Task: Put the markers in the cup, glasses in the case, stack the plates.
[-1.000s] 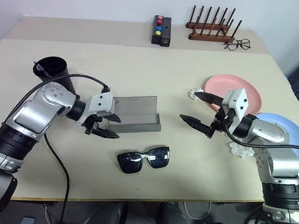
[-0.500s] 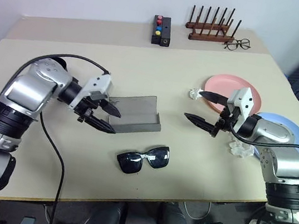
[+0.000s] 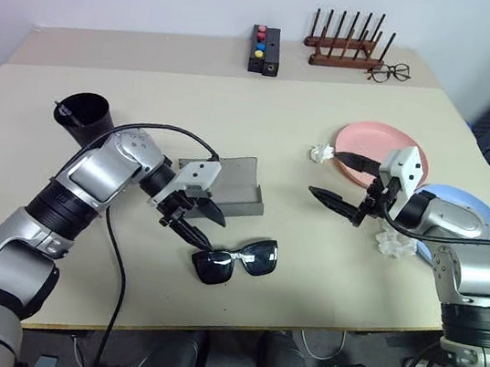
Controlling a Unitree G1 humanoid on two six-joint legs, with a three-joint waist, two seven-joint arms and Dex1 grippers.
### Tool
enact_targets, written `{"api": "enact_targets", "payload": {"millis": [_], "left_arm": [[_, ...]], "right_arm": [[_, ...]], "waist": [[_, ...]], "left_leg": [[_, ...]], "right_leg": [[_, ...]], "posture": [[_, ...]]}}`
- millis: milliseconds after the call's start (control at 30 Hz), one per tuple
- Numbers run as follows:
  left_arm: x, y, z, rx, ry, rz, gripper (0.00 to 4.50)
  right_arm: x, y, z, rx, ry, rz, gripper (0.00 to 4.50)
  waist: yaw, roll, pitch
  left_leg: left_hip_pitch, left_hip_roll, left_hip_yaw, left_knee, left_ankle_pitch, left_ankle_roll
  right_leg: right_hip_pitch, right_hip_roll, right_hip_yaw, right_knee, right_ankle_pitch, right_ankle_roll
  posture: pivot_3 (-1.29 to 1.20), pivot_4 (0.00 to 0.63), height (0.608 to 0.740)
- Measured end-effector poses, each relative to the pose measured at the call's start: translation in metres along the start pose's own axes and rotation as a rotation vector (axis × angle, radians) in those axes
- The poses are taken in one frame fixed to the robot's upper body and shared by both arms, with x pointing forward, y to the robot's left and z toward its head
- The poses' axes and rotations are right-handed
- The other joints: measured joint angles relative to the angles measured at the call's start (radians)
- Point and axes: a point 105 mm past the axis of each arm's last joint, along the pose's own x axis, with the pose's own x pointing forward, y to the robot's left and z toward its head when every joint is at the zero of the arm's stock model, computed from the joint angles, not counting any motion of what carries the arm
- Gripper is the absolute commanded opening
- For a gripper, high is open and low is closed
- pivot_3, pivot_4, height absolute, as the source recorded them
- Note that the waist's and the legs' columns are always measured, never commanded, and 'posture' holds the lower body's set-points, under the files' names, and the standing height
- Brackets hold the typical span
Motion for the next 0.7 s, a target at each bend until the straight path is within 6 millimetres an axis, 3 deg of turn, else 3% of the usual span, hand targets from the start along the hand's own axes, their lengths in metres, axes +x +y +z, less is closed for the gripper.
{"api": "enact_targets", "payload": {"millis": [700], "left_arm": [[0.029,-0.001,0.002,-0.019,0.013,-0.079,2.97]], "right_arm": [[-0.008,0.007,-0.008,0.025,0.026,-0.003,4.50]], "waist": [[0.001,0.000,0.000]], "left_leg": [[0.000,0.000,0.000,0.000,0.000,0.000]], "right_leg": [[0.000,0.000,0.000,0.000,0.000,0.000]], "posture": [[0.00,0.150,0.740]]}}
